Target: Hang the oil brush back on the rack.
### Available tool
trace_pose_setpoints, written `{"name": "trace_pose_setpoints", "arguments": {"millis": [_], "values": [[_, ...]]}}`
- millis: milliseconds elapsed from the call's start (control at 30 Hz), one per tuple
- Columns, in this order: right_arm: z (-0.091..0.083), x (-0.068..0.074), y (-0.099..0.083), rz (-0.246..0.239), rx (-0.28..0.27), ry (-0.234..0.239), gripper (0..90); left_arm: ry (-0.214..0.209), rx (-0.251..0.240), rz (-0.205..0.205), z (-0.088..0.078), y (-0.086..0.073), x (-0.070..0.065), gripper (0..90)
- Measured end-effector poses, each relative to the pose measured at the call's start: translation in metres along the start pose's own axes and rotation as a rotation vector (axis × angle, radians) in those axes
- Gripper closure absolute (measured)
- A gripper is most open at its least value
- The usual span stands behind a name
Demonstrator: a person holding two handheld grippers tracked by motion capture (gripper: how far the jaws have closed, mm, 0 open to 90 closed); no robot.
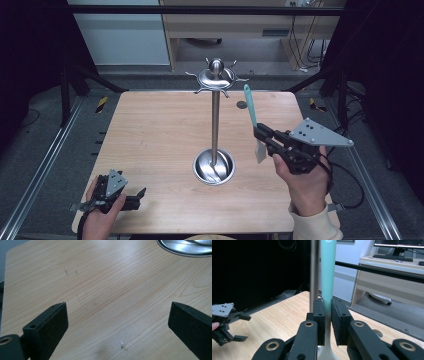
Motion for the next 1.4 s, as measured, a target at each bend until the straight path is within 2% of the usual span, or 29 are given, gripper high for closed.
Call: {"name": "trace_pose_setpoints", "arguments": {"millis": [133, 267, 767, 1400], "values": [[0.002, 0.013, 0.000, -0.022, -0.011, -0.009, 82.1, 0.001, 0.000, 0.001, 0.000, 0.000, 0.000, 2.3], [0.002, 0.019, 0.000, -0.030, -0.009, -0.017, 82.1, -0.001, -0.001, -0.002, 0.000, 0.000, 0.000, 2.3], [0.003, 0.029, -0.003, -0.052, 0.004, -0.010, 82.1, -0.003, 0.000, 0.002, 0.000, 0.000, -0.001, 2.3], [0.009, 0.035, -0.005, -0.047, 0.017, -0.015, 82.1, -0.005, 0.002, 0.003, 0.001, 0.000, -0.001, 2.3]]}}
Point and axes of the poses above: each handheld gripper's, and its own axes: z roughly forward along the jaws, y roughly out of its top, x roughly to its left, the point moved 8 cm from there along z, roughly forward along the jaws, and after that the axes turned 11 degrees about -y, right-handed, at the moved point
